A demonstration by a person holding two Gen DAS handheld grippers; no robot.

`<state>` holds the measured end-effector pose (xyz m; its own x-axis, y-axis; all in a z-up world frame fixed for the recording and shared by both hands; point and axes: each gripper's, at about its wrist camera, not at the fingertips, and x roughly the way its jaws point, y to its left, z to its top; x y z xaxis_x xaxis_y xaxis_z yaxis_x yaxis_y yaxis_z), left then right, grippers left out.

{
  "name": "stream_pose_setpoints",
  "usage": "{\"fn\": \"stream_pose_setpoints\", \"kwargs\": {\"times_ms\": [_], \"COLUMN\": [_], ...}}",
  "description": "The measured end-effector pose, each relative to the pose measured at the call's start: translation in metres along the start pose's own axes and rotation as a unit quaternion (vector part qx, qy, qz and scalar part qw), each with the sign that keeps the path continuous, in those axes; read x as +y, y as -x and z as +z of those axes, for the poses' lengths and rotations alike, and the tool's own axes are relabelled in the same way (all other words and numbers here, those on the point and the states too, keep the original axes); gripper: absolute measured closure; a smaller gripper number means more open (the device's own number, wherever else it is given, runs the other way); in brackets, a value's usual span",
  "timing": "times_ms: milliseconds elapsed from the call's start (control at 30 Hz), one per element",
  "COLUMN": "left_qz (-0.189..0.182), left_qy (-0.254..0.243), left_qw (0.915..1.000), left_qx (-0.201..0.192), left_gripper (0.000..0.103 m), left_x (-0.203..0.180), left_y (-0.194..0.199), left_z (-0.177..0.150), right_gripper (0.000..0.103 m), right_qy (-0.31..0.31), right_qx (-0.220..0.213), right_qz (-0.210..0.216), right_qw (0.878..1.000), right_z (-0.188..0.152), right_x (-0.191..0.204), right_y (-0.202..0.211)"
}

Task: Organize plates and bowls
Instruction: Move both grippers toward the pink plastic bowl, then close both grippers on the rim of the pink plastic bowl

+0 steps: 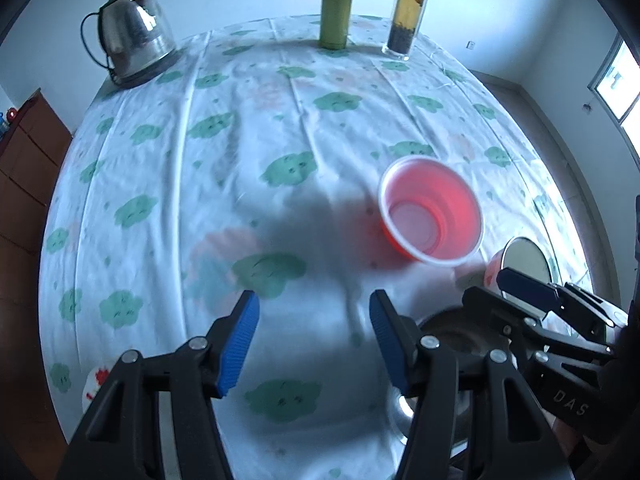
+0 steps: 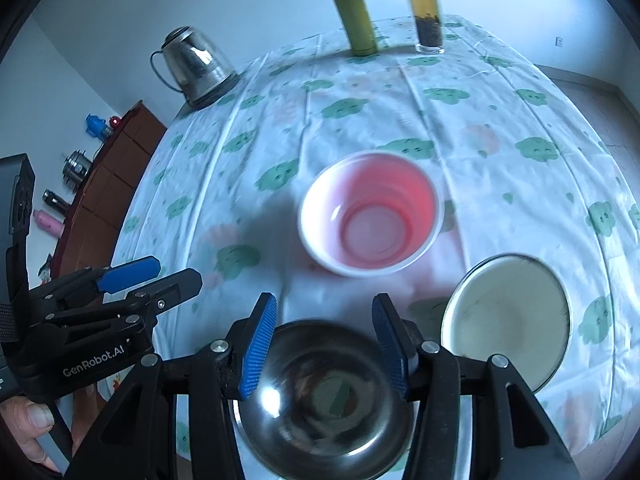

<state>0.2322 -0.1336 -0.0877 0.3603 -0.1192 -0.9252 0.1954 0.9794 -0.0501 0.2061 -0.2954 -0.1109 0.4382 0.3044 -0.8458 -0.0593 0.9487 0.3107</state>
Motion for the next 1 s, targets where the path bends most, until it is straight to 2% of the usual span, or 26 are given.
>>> {"fn": "stream_pose_setpoints", "kwargs": {"times_ms": [300,600,700,933,1000], "left_qz": [-0.006,-0.007,-0.005,-0.004,-0.003], "left_qy": [-0.005,-0.01,-0.006,-0.005,-0.006], "left_qw": [0.9999,0.9994,0.9991,0.9986,0.9986], "left_qx": [0.011,0.034,0.042,0.052,0.053], "left_gripper": [0.045,0.045,0.045,0.045,0.045], "left_x": [-0.028,-0.045,-0.046,-0.048,-0.049], "left_y": [-0.02,-0.046,-0.056,-0.069,-0.071], "left_z": [0.031,0.05,0.053,0.056,0.056], "right_gripper": [0.05,0.051,0.056,0.059,0.065], "right_qy": [-0.022,-0.024,-0.025,-0.028,-0.027], "right_qx": [-0.007,0.017,0.028,0.043,0.046], "right_qz": [-0.012,-0.029,-0.029,-0.022,-0.021], "right_qw": [1.0,0.999,0.999,0.998,0.998], "right_z": [0.031,0.053,0.055,0.058,0.059], "right_x": [-0.035,-0.058,-0.063,-0.069,-0.069], "right_y": [-0.003,-0.024,-0.032,-0.043,-0.045]}}
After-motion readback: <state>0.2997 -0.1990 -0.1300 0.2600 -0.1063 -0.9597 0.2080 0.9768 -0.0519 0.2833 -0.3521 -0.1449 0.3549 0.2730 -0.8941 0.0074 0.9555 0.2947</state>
